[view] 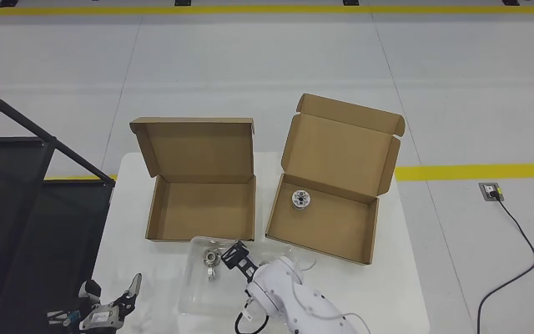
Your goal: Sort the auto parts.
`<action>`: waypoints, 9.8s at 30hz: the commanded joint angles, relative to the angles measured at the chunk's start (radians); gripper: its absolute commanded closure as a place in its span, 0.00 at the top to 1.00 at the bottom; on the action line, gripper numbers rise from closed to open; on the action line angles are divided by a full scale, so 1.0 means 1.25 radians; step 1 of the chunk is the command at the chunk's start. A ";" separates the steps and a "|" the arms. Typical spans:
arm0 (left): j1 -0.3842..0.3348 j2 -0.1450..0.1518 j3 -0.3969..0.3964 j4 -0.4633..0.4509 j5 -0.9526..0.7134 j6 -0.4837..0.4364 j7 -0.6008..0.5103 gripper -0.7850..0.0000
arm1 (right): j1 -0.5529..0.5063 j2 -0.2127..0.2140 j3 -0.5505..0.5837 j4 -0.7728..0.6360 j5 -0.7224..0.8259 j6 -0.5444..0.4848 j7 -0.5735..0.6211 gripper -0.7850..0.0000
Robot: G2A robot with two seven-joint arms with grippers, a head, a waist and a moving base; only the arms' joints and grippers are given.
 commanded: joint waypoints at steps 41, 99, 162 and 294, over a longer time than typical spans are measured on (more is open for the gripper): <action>0.000 0.000 0.000 0.000 0.000 0.000 0.000 1.00 | -0.153 0.043 0.162 -0.406 -0.096 -0.227 0.049 0.00; 0.000 0.000 0.000 0.000 0.000 0.000 0.000 1.00 | 0.127 0.141 0.500 0.165 -0.133 -0.466 -0.171 0.00; 0.000 0.000 0.000 0.000 0.000 0.000 0.000 1.00 | 0.065 0.082 -0.049 -0.095 0.093 -0.435 -0.223 1.00; 0.000 0.000 0.000 0.000 0.000 0.000 0.000 1.00 | 0.248 -0.057 0.085 -0.092 0.014 -0.391 -0.090 0.00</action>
